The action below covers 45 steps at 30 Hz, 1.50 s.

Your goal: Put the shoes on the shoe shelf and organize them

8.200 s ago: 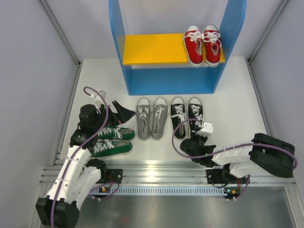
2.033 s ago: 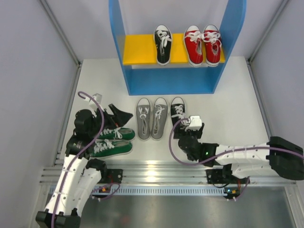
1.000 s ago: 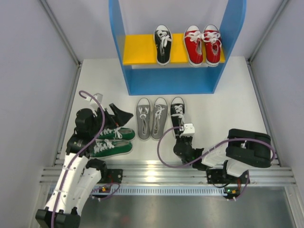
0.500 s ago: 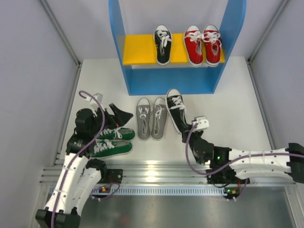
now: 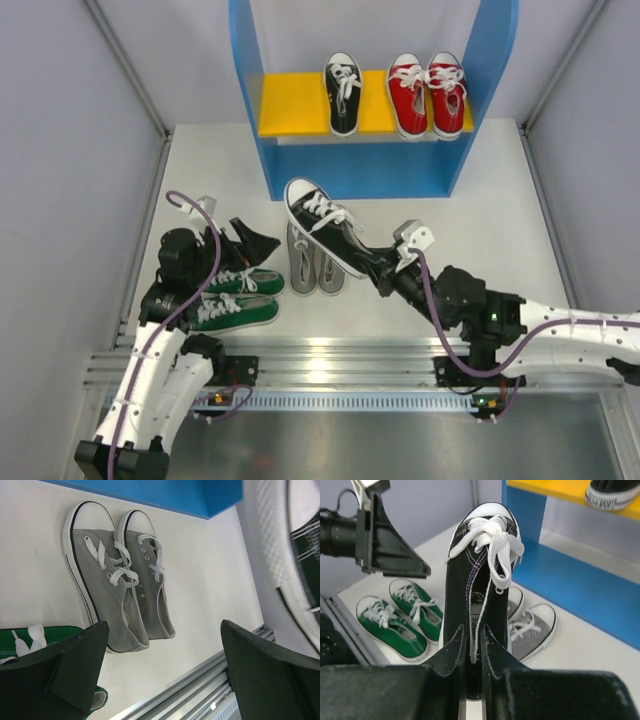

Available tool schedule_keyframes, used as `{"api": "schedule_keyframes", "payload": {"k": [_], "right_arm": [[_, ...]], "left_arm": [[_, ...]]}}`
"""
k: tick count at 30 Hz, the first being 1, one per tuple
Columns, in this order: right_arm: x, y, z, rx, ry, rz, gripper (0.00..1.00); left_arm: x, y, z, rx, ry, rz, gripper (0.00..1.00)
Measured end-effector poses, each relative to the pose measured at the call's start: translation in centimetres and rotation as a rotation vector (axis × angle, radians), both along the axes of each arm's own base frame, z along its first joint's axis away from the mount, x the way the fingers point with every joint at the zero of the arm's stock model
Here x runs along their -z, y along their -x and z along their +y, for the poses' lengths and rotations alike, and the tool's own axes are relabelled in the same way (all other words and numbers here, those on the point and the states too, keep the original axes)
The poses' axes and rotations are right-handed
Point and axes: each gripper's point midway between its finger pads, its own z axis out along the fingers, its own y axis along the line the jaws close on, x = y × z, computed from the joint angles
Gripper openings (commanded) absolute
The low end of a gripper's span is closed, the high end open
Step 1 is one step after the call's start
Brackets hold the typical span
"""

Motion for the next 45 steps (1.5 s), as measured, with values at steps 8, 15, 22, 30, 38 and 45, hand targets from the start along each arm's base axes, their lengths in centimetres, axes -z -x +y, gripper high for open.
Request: {"api": "schedule_keyframes", "payload": {"k": [8, 15, 22, 30, 38, 45], "right_arm": [[-6.7, -3.4, 4.9, 0.022, -0.020, -0.104, 0.00], [-9.7, -10.8, 8.1, 0.208, -0.026, -0.154, 0.00], [-13.2, -15.2, 11.2, 0.337, -0.061, -0.204, 0.00], [-15.3, -20.7, 13.6, 0.512, -0.091, -0.223, 0.00], [-12.8, -24.8, 15.8, 0.607, -0.022, -0.203, 0.00], [-9.9, -28.0, 15.1, 0.648, 0.058, -0.169, 0.00]], "left_arm": [[-0.3, 0.1, 0.0, 0.000, 0.002, -0.011, 0.99], [-0.8, 0.4, 0.1, 0.000, 0.006, -0.034, 0.99], [-1.2, 0.6, 0.1, 0.000, 0.009, -0.053, 0.99], [-1.7, 0.9, 0.1, -0.001, 0.019, -0.068, 0.99], [-2.4, 1.3, 0.1, 0.004, 0.029, -0.097, 0.99], [-2.4, 1.4, 0.0, 0.005, 0.030, -0.096, 0.99]]}}
